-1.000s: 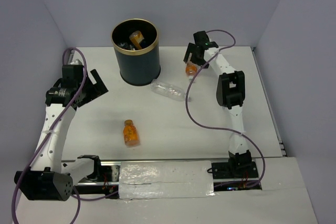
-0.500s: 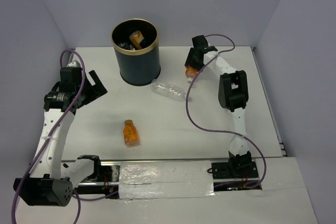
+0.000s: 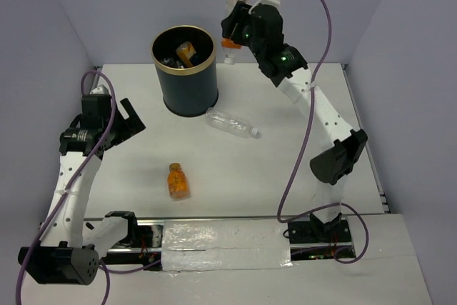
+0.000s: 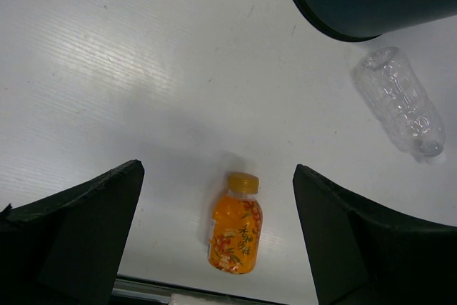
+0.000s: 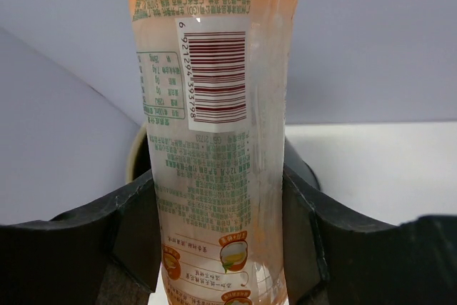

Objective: Put the plastic bottles in the bin

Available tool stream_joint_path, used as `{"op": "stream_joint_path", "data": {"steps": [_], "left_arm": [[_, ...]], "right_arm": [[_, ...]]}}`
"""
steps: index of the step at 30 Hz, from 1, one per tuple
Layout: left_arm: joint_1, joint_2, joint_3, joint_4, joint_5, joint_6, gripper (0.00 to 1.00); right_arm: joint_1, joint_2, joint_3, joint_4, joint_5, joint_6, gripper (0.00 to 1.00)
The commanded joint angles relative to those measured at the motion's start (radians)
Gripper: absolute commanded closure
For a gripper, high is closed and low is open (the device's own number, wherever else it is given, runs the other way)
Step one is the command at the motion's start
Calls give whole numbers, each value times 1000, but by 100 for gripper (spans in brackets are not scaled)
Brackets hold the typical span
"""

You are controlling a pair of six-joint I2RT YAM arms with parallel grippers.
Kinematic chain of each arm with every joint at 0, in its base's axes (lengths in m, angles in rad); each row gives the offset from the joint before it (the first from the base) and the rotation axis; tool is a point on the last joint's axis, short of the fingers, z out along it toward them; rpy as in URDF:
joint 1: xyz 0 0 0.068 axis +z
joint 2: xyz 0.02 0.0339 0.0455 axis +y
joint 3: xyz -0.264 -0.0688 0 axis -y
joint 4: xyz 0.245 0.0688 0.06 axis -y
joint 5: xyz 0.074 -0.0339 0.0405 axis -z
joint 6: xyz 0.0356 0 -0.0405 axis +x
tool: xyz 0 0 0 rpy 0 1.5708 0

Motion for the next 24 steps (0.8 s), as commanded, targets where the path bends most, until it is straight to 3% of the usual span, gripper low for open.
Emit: {"op": "stream_joint_path", "data": {"steps": [1, 7, 10, 13, 24], "left_arm": [[2, -35, 3, 7, -3, -11, 1], [4, -58, -3, -16, 25, -18, 1], [2, -67, -6, -26, 26, -14, 1], [4, -73, -14, -36, 28, -15, 0], [4, -79, -20, -46, 14, -18, 1]], "right_arm": [[29, 93, 63, 136, 113, 66, 54], [113, 260, 276, 277, 265, 5, 50], [124, 363, 352, 316, 271, -13, 48], [127, 395, 332, 377, 253, -15, 48], [148, 507, 378, 348, 227, -20, 48]]}}
